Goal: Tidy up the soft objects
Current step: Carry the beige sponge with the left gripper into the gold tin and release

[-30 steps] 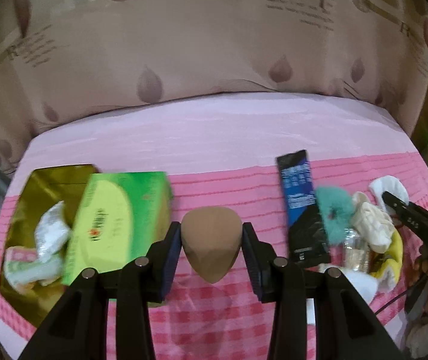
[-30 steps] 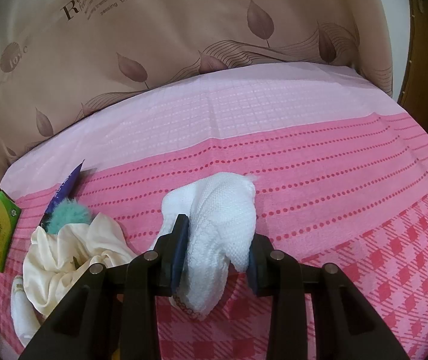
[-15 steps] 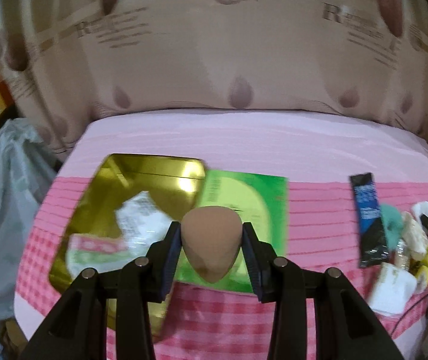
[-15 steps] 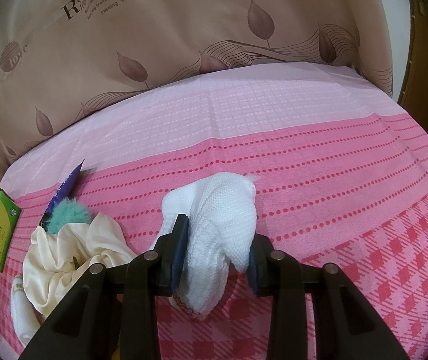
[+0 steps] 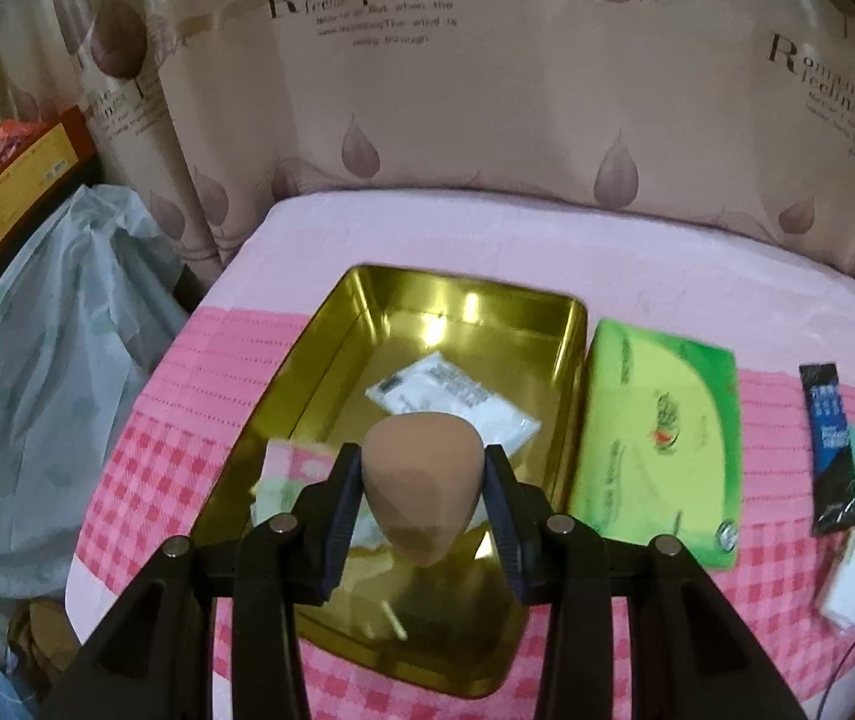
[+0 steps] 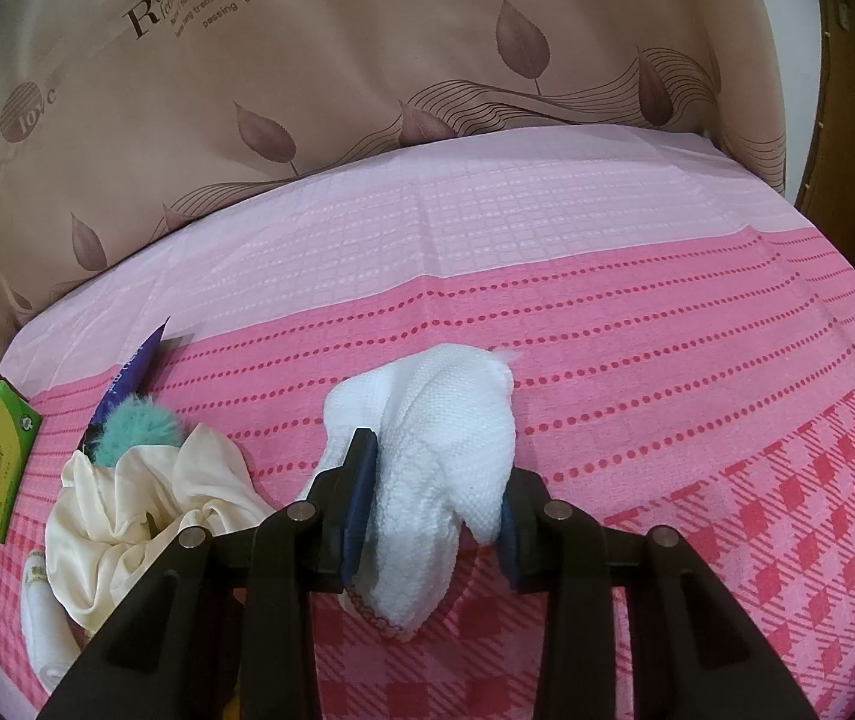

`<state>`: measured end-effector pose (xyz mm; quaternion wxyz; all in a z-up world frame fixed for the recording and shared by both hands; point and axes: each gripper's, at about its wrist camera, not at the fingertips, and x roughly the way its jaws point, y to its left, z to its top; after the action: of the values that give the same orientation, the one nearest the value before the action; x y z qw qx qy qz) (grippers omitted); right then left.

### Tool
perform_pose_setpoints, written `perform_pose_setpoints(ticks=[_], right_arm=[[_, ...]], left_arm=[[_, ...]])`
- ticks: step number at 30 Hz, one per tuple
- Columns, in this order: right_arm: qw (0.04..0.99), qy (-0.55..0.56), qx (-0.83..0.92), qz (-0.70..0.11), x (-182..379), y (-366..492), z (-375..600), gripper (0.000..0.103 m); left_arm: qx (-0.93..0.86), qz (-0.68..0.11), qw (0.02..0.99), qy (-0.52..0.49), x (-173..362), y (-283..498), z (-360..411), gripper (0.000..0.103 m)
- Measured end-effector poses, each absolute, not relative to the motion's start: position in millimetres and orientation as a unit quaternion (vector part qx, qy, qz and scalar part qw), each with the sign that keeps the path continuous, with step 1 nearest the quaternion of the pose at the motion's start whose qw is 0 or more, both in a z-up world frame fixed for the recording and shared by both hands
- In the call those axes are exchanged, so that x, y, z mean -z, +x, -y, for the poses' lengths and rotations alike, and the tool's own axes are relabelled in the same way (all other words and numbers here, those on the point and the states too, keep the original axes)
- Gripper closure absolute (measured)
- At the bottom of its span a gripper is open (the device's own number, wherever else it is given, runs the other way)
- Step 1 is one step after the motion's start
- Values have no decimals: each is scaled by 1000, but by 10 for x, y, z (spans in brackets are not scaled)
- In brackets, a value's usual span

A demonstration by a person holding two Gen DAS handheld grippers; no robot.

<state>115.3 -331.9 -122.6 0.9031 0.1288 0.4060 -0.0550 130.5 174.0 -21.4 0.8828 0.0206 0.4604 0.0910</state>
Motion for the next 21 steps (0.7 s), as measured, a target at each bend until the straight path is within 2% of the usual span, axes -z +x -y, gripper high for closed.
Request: perform_pose_setpoints(ticks=[13,21], right_arm=[[903,129,55,-406,1226,1154,3317,69],[903,128,56,-406,1226,1154,3315,69]], left_arm=[[-81,-491,867,5,583,1116,-1850,62],[-72,-489,870,0,619,1097,-1877,60]])
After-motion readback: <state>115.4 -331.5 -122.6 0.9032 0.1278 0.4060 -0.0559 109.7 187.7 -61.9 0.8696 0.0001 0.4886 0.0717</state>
